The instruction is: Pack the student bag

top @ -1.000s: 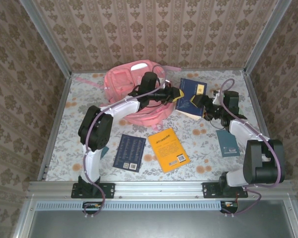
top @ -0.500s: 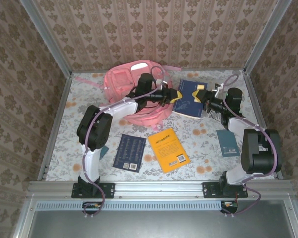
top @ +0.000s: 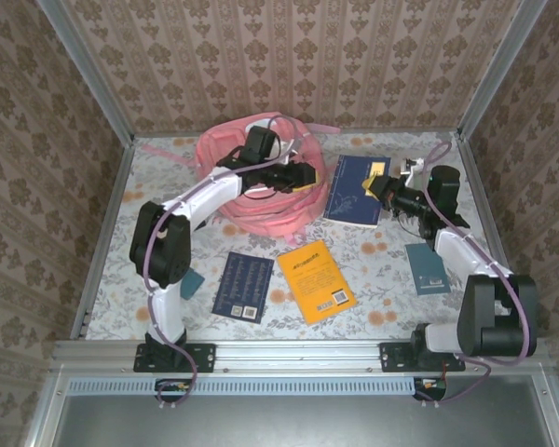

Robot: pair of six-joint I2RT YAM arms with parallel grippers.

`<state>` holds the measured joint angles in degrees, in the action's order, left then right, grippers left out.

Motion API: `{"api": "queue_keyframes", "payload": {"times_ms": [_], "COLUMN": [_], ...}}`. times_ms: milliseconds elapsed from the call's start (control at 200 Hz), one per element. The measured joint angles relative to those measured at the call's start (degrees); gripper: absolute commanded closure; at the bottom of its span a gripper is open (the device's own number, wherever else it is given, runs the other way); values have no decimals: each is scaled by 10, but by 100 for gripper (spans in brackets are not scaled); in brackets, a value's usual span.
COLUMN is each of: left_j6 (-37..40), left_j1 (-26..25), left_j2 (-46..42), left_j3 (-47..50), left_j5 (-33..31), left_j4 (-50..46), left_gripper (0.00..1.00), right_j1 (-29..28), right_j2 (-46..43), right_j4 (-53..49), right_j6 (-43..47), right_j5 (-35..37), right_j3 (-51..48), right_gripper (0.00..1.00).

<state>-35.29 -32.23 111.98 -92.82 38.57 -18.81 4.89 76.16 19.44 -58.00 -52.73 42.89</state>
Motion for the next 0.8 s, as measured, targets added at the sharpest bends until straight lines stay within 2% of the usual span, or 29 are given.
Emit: {"api": "queue_keyframes", "payload": {"times_ms": [200, 395, 800], "left_j6": [151, 278, 416], "left_j1": [17, -17, -57], "left_j2": [-6, 23, 89], "left_j3": [-23, -43, -52], "left_j5": [-189, -363, -506], "left_j4": [-144, -192, -191], "left_gripper": [57, 57, 48], "right_j1": [-3, -9, -16], "right_j2": [-24, -32, -32], "right_j4": [-41, -67, -74], "right_j6": [28, 43, 43], "right_j5": [24, 31, 31], "right_j3": [-8, -15, -25], "right_gripper": [100, 100, 100]}}
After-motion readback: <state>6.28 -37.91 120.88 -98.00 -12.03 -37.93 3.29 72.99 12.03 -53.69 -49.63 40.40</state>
